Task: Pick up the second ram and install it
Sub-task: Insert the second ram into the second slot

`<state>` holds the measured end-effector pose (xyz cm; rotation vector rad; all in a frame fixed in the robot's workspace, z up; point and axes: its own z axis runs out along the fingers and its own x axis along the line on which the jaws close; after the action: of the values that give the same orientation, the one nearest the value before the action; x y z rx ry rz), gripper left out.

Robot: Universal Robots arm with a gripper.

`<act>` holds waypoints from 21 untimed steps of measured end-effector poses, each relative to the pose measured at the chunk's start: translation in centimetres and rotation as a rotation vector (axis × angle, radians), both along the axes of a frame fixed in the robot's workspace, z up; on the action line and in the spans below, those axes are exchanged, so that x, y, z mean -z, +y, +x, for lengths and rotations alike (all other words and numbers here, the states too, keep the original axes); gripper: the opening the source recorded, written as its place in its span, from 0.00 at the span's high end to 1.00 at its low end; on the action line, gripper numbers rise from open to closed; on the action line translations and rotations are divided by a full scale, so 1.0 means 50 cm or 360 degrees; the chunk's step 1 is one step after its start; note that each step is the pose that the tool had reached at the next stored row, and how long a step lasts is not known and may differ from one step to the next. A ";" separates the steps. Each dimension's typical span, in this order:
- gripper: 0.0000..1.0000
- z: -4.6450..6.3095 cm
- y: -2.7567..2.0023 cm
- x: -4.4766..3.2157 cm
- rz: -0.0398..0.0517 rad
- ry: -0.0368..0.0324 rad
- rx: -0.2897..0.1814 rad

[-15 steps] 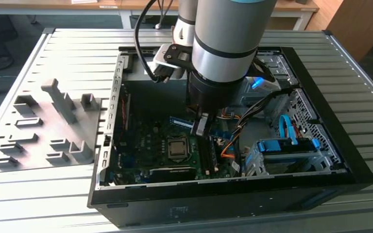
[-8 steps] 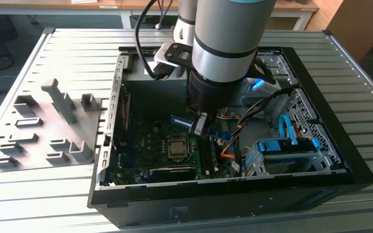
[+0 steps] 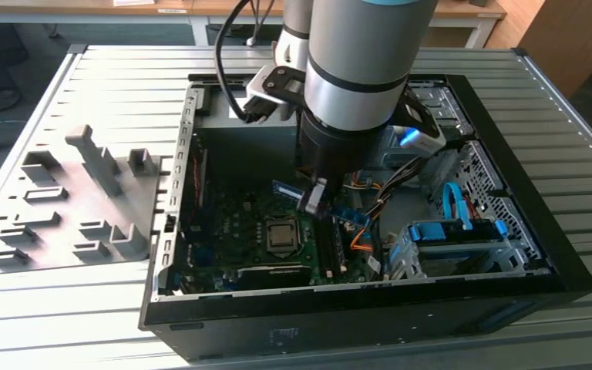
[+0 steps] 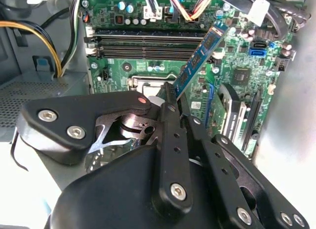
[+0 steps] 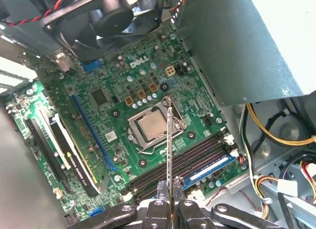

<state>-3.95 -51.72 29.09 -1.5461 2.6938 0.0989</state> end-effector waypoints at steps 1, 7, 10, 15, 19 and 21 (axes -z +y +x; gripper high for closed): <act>0.86 0.000 0.0000 0.000 0.0000 0.0000 0.0013; 0.86 0.000 0.0000 0.000 0.0000 0.0000 0.0086; 0.86 0.000 0.0000 0.000 0.0000 0.0000 0.0124; 0.86 0.000 0.0000 0.000 0.0000 0.0000 0.0186; 0.86 0.000 0.0000 0.001 0.0000 0.0000 0.0225; 0.86 0.000 0.0000 0.001 0.0000 0.0000 0.0244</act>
<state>-3.95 -51.73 29.05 -1.3332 2.8001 0.0944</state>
